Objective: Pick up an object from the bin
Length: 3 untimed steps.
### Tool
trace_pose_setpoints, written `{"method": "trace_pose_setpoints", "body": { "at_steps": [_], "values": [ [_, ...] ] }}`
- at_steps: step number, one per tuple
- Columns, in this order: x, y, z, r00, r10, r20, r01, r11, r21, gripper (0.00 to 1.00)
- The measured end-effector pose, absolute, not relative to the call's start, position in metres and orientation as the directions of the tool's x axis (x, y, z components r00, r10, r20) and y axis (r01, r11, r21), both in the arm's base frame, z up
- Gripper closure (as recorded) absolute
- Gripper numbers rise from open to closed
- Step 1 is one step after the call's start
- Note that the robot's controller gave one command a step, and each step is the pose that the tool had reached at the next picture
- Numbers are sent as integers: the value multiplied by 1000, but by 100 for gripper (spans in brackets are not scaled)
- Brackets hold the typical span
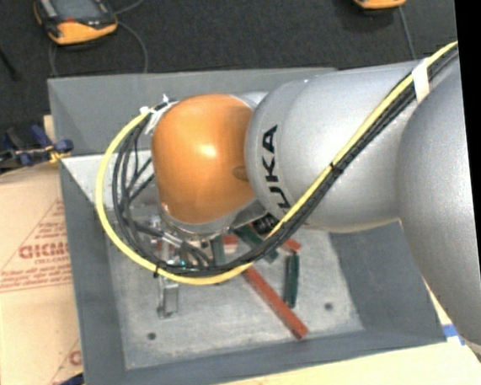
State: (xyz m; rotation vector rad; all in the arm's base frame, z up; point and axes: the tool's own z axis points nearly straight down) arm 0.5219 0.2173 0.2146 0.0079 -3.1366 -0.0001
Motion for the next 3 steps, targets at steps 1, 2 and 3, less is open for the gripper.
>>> {"method": "trace_pose_setpoints", "body": {
  "at_steps": [1,2,3],
  "values": [
    [538,122,193,-1000,14,-1,14,1000,-3,0],
    [593,89,73,-998,56,-2,56,998,1,0],
    [595,91,80,-998,57,-11,57,998,3,100]
  ]
}}
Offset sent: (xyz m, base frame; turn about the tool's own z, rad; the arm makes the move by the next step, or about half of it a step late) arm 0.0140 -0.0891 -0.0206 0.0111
